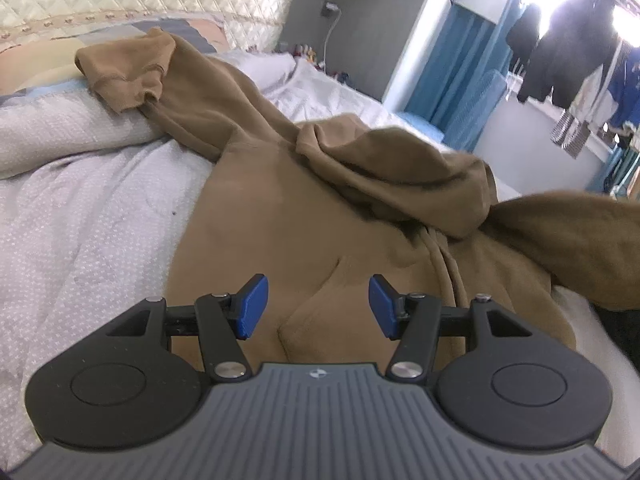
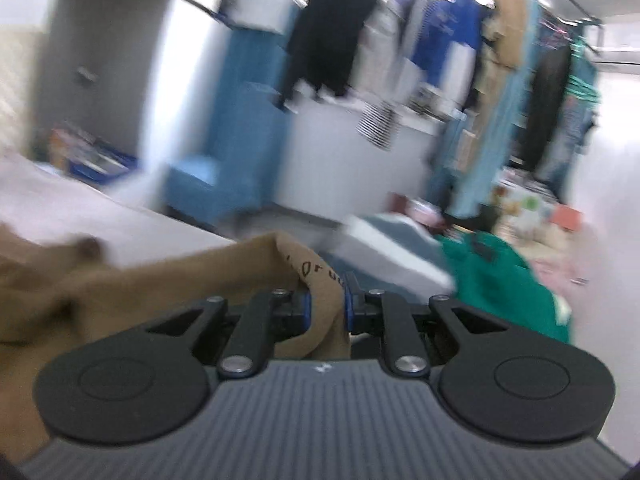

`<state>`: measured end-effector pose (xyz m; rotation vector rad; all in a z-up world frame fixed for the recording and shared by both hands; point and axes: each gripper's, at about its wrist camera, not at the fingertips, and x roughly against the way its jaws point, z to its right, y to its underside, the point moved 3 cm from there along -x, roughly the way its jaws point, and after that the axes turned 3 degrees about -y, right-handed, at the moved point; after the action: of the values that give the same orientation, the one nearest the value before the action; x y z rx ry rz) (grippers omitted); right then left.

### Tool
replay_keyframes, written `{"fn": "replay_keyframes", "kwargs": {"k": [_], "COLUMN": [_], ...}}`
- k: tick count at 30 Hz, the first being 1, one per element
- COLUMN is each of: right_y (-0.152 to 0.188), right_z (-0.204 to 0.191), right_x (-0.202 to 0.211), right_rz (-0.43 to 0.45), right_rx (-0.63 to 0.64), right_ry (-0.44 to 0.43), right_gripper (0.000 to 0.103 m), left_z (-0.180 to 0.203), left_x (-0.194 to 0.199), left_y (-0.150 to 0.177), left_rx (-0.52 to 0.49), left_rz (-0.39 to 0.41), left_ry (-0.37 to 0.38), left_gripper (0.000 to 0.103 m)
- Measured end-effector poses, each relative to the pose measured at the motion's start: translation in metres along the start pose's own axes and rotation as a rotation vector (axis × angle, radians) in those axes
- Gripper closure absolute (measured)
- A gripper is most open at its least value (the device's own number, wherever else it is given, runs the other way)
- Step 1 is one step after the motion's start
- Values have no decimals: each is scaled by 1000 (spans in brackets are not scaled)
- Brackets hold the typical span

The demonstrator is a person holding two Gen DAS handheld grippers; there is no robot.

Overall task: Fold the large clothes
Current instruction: 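Grasp the hoodie hem with the right tool and lift it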

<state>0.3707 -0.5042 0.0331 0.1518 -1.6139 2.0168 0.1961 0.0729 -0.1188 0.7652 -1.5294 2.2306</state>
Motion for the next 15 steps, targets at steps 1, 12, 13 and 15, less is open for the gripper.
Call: {"fn": "replay_keyframes", "kwargs": {"k": [1, 12, 13, 15], "right_y": [6, 83, 84, 85], "right_z": [11, 59, 59, 63], "right_x": [-21, -125, -128, -128], "right_rz": [-33, -133, -127, -110], "right_rx": [0, -49, -39, -39], "right_ry": [43, 173, 174, 169], "right_gripper": [85, 84, 84, 83], "left_z": [-2, -8, -7, -6], "left_x": [0, -27, -30, -35], "left_y": [-1, -5, -6, -6], "left_rx": [10, 47, 41, 38], "left_rz": [3, -51, -53, -63], "left_ry": [-11, -104, -112, -120], "left_gripper": [42, 42, 42, 42]}}
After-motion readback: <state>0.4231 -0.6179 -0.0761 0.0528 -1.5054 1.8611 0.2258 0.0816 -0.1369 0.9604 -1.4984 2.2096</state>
